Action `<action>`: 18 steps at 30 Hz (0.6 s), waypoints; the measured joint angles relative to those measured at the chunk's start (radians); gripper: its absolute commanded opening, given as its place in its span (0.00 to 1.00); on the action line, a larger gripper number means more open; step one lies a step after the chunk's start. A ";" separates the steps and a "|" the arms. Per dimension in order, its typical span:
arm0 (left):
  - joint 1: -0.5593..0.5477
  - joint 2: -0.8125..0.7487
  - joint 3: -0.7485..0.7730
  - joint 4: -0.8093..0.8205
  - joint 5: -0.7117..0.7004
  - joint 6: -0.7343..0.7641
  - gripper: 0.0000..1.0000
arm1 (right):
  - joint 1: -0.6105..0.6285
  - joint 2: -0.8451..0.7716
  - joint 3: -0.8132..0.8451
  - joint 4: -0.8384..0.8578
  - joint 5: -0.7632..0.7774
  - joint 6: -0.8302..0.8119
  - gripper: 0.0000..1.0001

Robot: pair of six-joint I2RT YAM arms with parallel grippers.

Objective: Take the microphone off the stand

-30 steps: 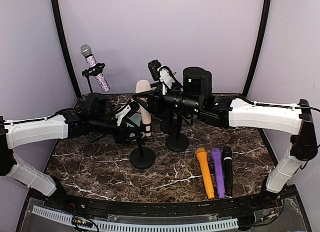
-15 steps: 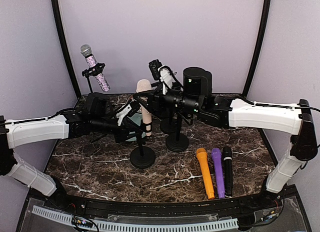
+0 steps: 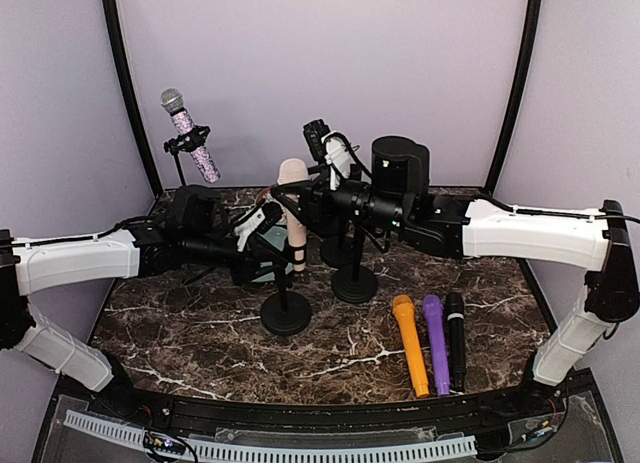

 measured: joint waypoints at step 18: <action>-0.008 0.016 0.000 0.033 -0.006 0.010 0.00 | 0.014 -0.002 -0.002 0.000 0.134 0.038 0.00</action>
